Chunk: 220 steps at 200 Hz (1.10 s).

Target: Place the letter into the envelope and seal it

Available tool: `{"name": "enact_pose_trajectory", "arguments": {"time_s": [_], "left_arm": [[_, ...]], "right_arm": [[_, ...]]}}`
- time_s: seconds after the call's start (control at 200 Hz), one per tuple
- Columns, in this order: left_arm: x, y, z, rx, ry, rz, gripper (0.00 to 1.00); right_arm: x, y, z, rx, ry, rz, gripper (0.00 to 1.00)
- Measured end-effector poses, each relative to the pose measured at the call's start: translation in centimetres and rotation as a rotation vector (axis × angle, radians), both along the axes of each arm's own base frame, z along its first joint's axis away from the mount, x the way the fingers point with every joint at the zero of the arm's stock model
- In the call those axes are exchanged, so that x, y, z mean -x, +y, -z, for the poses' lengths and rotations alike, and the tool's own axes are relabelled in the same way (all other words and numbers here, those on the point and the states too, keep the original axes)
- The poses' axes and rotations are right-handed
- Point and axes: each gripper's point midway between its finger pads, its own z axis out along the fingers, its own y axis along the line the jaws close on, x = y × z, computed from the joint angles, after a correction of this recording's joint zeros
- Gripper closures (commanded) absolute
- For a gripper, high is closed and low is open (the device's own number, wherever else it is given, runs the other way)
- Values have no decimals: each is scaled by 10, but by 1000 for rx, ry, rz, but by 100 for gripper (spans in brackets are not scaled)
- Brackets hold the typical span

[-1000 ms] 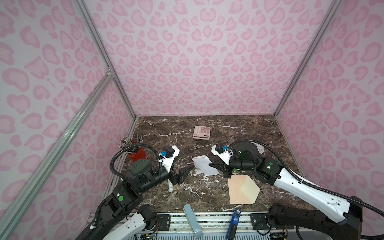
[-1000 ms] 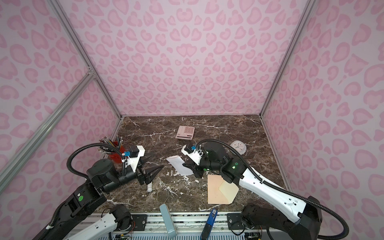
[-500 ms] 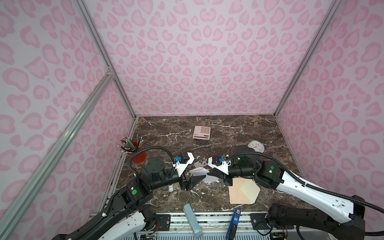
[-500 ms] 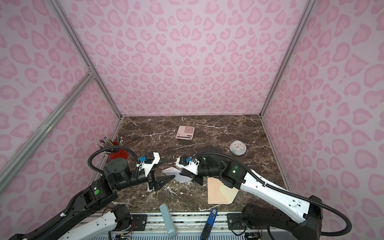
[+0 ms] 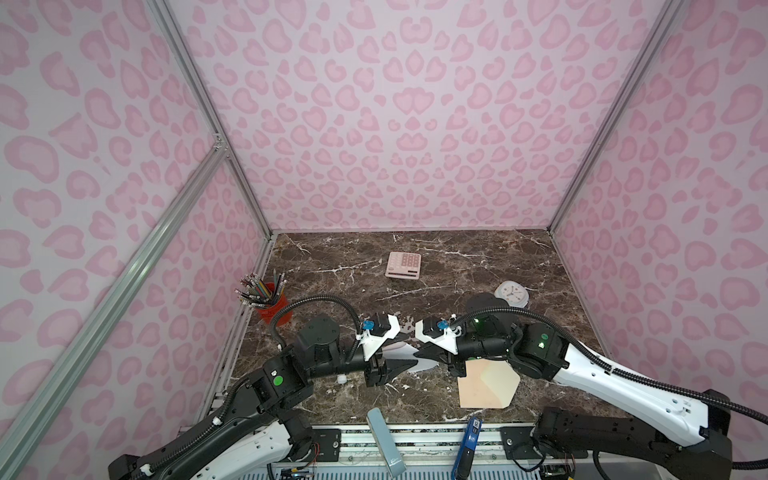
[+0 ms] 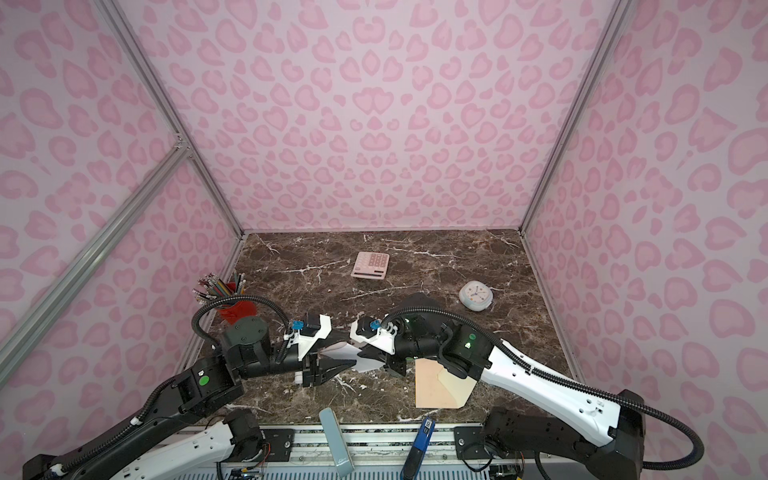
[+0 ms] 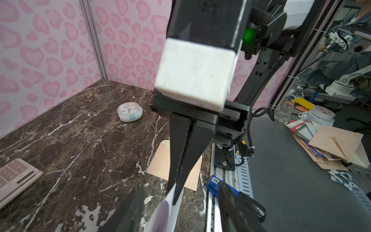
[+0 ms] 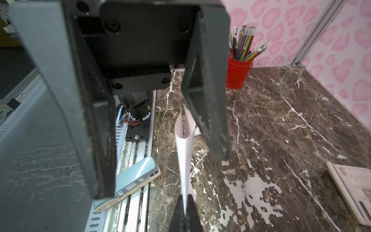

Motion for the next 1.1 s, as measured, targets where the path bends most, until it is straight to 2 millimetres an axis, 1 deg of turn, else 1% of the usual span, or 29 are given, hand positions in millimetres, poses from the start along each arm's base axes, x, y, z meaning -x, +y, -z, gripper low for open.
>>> {"name": "enact_pose_trajectory", "arguments": {"time_s": [0.185, 0.2, 0.24, 0.42, 0.67, 0.695, 0.73, 0.745, 0.815, 0.95, 1.1], "left_arm": [[2, 1, 4, -17, 2, 6, 62], [2, 1, 4, -18, 2, 6, 67], [2, 1, 5, -20, 2, 7, 74], [2, 2, 3, -19, -14, 3, 95], [0, 6, 4, -30, -33, -16, 96], [0, 7, 4, -32, -35, -21, 96], [0, 7, 5, -33, -37, -23, 96], [-1, 7, 5, -33, -37, -24, 96], [-2, 8, 5, -36, -40, -33, 96], [-3, 8, 8, -46, -37, -40, 96], [-4, 7, 12, -54, -30, -40, 96]], "right_arm": [[2, 1, 3, 7, 11, -9, 100], [2, 1, 3, 8, 11, -9, 100], [2, 1, 4, 9, 13, -10, 100], [2, 2, 5, 12, 18, -14, 100], [4, 2, 5, 12, 25, -22, 100], [5, 2, 5, 11, 26, -24, 96], [5, 2, 4, 9, 27, -27, 84], [6, 2, 4, 8, 27, -29, 81], [7, 1, 3, 3, 29, -32, 75], [11, 4, -5, -32, 37, -57, 71], [15, 10, -10, -61, 62, -84, 73]]}}
